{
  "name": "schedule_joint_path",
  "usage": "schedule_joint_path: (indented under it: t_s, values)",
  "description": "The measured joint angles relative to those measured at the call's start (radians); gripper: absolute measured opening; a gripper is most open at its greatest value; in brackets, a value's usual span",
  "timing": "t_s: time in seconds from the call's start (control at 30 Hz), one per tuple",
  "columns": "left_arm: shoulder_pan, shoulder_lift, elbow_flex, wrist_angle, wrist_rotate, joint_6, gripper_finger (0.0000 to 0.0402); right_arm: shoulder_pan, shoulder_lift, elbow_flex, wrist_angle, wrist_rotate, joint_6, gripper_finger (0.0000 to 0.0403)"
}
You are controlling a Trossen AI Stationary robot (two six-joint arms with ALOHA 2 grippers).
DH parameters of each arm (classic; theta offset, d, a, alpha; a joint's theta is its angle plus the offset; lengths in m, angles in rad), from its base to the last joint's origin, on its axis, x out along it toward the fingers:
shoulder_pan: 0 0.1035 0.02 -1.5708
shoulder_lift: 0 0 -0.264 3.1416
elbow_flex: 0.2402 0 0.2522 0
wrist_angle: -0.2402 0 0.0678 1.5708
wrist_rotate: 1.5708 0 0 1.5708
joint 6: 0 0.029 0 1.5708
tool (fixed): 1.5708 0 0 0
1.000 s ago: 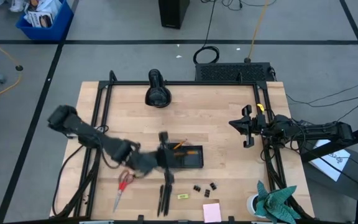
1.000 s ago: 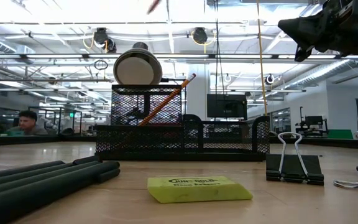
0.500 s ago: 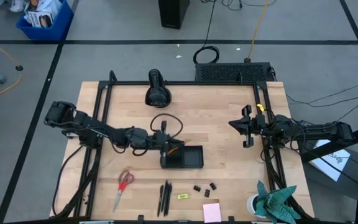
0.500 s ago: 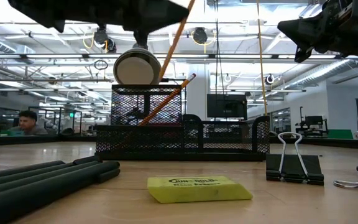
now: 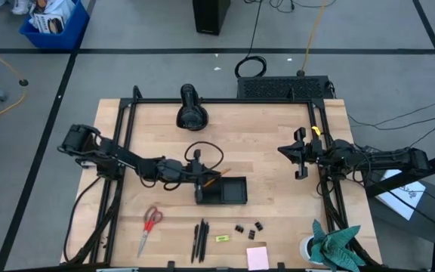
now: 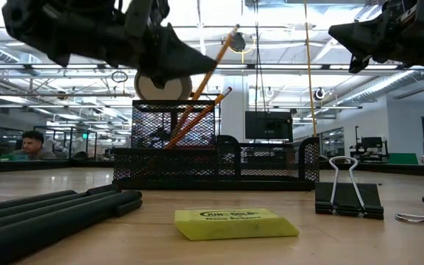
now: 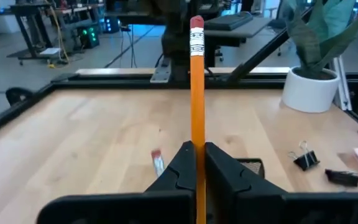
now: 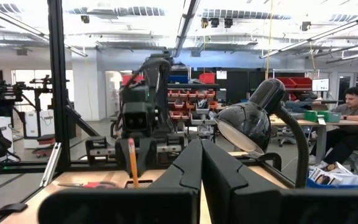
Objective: Pick and place office supplies into organizer
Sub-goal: Put the orange pencil into the desk organizer
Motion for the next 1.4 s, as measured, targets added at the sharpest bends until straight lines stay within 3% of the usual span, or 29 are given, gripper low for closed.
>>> schedule_joint_path:
  t_s: [0.2,0.5,0.77,1.03,1.4]
  values:
    - [0.005,0.045,-0.01,0.025,-0.004,-0.069,0.001,0.0,0.005,0.0,0.0,0.0,-0.001,0.0]
    - [0.002,0.047,-0.01,-0.054,-0.045,-0.11,0.002,0.0,0.005,0.0,0.001,0.001,-0.023,0.0]
    - [0.002,0.045,-0.009,-0.114,-0.056,-0.168,0.0005,0.0,0.005,0.0,0.001,0.001,-0.023,0.0]
    - [0.003,0.042,-0.006,-0.18,-0.071,-0.217,0.0023,0.0,0.005,0.0,0.001,0.001,-0.023,0.0]
    - [-0.016,0.045,-0.005,-0.153,-0.01,-0.172,0.003,0.0,0.005,0.0,0.0,0.001,-0.019,0.0]
